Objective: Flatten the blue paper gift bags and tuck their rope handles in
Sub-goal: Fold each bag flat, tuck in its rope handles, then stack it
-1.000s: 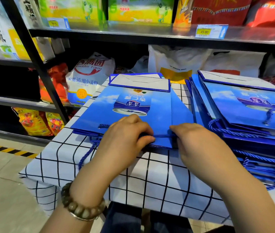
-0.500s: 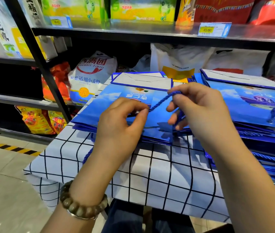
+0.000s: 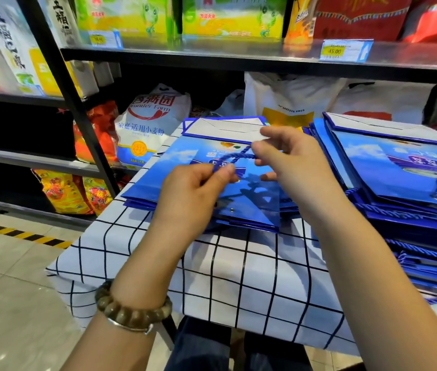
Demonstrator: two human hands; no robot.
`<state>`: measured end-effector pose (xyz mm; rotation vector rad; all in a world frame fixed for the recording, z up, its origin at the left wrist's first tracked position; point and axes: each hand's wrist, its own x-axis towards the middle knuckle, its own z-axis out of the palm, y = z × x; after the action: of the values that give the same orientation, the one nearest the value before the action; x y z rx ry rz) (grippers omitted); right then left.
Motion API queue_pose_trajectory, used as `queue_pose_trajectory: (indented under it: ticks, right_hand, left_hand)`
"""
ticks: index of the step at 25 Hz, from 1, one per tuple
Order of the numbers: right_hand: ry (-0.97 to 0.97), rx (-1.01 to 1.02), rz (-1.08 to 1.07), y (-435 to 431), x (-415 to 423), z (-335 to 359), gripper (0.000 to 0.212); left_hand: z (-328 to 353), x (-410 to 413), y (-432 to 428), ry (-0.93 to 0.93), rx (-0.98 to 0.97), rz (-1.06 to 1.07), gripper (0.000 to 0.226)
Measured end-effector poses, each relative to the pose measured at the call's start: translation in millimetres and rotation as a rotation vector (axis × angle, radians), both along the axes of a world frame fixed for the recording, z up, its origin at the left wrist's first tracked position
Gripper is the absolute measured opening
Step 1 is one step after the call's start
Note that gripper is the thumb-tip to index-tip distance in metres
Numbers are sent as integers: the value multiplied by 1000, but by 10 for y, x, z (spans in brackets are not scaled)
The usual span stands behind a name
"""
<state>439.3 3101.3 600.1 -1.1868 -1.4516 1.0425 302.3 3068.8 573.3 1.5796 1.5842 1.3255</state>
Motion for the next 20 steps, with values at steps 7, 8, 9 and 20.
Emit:
queue_pose_trajectory:
  ticks: [7,8,9,20]
  right_hand:
    - [-73,172,-202,-231,76,-248,15]
    - [-86,212,-255,-262,95,-261,16]
    - [-83,227,-269,-293,105,-263,17]
    - [68,-42,11,-308,-125,-215,17]
  left_hand:
    - [44,37,88,-164,-70,-56,49]
    - [46,31,97,-184,-71,-59,47]
    - [50,33,107,-201,-64,-61,41]
    - [38,147,65,-361,35,17,19]
